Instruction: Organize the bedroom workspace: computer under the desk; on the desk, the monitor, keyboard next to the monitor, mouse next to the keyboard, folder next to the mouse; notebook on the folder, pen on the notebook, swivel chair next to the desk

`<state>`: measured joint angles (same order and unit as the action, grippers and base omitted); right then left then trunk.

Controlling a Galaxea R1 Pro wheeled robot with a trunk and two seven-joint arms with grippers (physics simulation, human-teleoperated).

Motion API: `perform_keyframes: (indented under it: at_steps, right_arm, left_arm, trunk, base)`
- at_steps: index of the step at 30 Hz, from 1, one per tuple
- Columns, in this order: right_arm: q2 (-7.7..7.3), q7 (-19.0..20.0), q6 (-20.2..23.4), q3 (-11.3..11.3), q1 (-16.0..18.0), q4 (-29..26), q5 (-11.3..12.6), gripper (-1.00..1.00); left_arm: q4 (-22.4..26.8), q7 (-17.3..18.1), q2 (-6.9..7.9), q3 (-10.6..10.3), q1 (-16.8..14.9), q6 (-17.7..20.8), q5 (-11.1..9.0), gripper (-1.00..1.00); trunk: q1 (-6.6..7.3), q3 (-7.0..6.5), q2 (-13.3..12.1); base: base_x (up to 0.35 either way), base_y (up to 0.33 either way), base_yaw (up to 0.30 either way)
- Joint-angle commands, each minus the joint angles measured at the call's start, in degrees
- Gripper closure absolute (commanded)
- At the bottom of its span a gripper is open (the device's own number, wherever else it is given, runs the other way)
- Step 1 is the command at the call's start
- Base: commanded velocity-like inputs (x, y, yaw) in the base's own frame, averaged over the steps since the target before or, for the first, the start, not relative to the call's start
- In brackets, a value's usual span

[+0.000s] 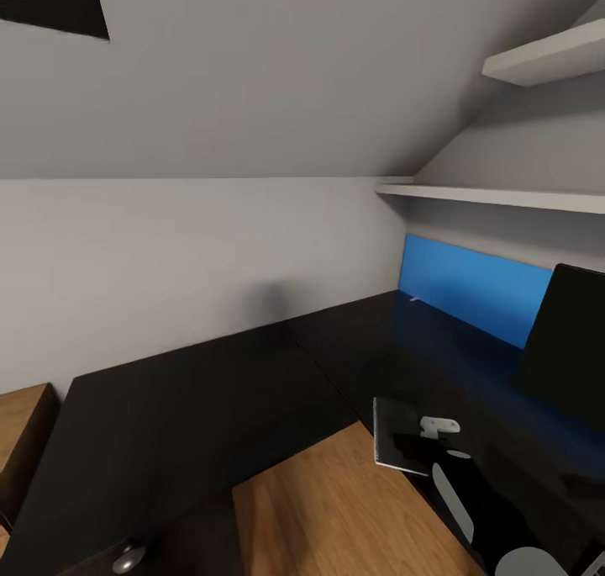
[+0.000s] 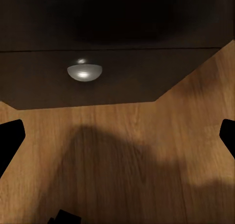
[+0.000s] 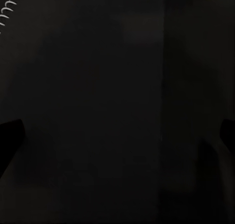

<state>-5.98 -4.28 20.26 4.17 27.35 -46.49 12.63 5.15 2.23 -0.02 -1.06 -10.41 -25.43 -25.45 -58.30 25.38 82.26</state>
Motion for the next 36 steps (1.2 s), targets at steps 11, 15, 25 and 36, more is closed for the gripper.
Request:
perform_keyframes:
  at_steps: [11, 15, 25, 36]
  right_arm:
    - [-0.14, -0.5, -0.1, 0.1, 0.0, 2.4, 0.7, -1.0]
    - [-0.16, -0.4, -0.5, -0.1, 0.0, 2.2, 0.9, -1.0]
    - [-0.17, -0.1, -2.9, -0.3, 0.0, 2.0, 1.0, -1.0]
    - [-0.17, -0.1, -3.8, -0.3, 0.0, 2.1, 1.1, -1.0]
  left_arm:
    - [0.0, 0.2, -0.06, -0.2, 0.0, -0.2, -0.5, -1.0]
    - [0.0, 0.2, -0.05, -0.2, 0.0, -0.2, -0.5, -1.0]
    - [0.0, 0.2, -0.05, -0.2, 0.0, -0.1, -0.5, -1.0]
    - [0.0, 0.2, -0.07, -0.2, 0.0, -0.1, -0.5, -1.0]
  trunk:
    - [2.42, -1.91, -4.4]
    - [3.3, -2.62, -6.0]
    - [5.5, -4.42, -10.0]
    - [7.91, -6.39, -14.4]
  base:
    - [0.0, 0.0, 0.0]
    - [0.0, 0.0, 0.0]
    - [0.0, 0.0, 0.0]
    - [0.0, 0.0, 0.0]
